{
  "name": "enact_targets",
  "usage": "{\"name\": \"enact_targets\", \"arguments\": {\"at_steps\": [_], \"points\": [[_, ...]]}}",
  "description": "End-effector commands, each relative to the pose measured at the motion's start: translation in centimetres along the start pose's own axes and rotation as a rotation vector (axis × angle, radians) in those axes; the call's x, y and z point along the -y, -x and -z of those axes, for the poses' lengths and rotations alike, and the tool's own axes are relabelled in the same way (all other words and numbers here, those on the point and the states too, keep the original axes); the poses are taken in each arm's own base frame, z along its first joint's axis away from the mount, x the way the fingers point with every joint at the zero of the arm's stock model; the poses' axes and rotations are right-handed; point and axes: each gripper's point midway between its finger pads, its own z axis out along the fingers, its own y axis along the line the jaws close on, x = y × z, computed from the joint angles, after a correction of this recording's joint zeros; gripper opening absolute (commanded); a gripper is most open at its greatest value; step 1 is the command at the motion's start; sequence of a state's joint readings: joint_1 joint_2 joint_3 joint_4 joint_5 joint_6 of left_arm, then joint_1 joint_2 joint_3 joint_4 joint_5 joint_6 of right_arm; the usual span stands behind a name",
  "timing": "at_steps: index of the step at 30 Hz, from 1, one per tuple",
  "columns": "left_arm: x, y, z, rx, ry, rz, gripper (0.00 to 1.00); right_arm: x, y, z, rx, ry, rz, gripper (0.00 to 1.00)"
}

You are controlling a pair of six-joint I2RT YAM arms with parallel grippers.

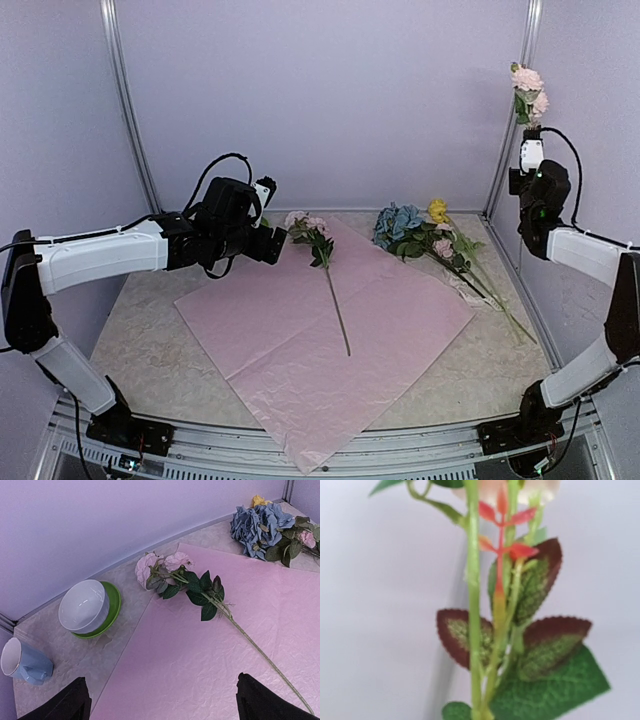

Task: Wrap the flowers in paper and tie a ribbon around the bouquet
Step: Place the fake flower on the flattened wrapping paper.

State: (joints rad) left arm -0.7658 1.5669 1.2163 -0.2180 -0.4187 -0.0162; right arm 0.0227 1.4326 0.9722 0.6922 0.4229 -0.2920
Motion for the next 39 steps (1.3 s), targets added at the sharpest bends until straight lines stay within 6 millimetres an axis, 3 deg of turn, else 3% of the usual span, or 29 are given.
{"name": "enact_targets", "arguments": {"at_steps": [1, 3, 7, 13, 16, 18, 22, 26, 31, 37, 39], "points": [[0.5, -0.5, -0.4, -0.015, -0.009, -0.021, 0.99, -2.8, 7.3, 1.4, 0.052, 0.219, -0.225, 0.0], [0.6, -0.7, -0.5, -0.021, -0.009, -0.024, 0.99, -7.0, 8.8, 2.2, -0.037, 0.433, -0.376, 0.0], [0.6, -0.7, -0.6, -0.022, -0.01, -0.025, 0.99, -17.2, 9.8, 7.8, -0.185, 0.798, -0.598, 0.0], [0.3, -0.2, -0.2, -0.009, -0.002, -0.019, 0.99, -33.9, 5.6, 17.0, -0.575, 1.192, -0.739, 0.0], [0.4, -0.1, 0.1, -0.003, -0.007, -0.019, 0.99, -39.7, 3.7, 20.2, -0.688, 1.287, -0.699, 0.0], [0.3, 0.2, 0.3, 0.004, -0.008, -0.016, 0.99, -42.5, 2.5, 21.6, -0.741, 1.315, -0.671, 0.0], [0.4, 0.4, 0.5, 0.01, -0.015, -0.014, 0.99, -46.8, -1.3, 24.4, -0.875, 1.347, -0.671, 0.0], [0.5, 0.5, 0.6, 0.012, -0.022, -0.012, 0.99, -49.3, -6.0, 26.1, -1.002, 1.317, -0.711, 0.0], [0.6, 0.4, 0.6, 0.01, -0.03, -0.012, 0.99, -51.1, -7.9, 25.7, -0.993, 1.254, -0.699, 0.0], [0.6, 0.3, 0.5, 0.007, -0.026, -0.017, 0.99, -51.8, -9.5, 25.3, -0.981, 1.211, -0.674, 0.0], [0.6, 0.2, 0.4, 0.006, -0.025, -0.018, 0.99, -51.8, -9.4, 25.3, -0.977, 1.216, -0.66, 0.14]]}}
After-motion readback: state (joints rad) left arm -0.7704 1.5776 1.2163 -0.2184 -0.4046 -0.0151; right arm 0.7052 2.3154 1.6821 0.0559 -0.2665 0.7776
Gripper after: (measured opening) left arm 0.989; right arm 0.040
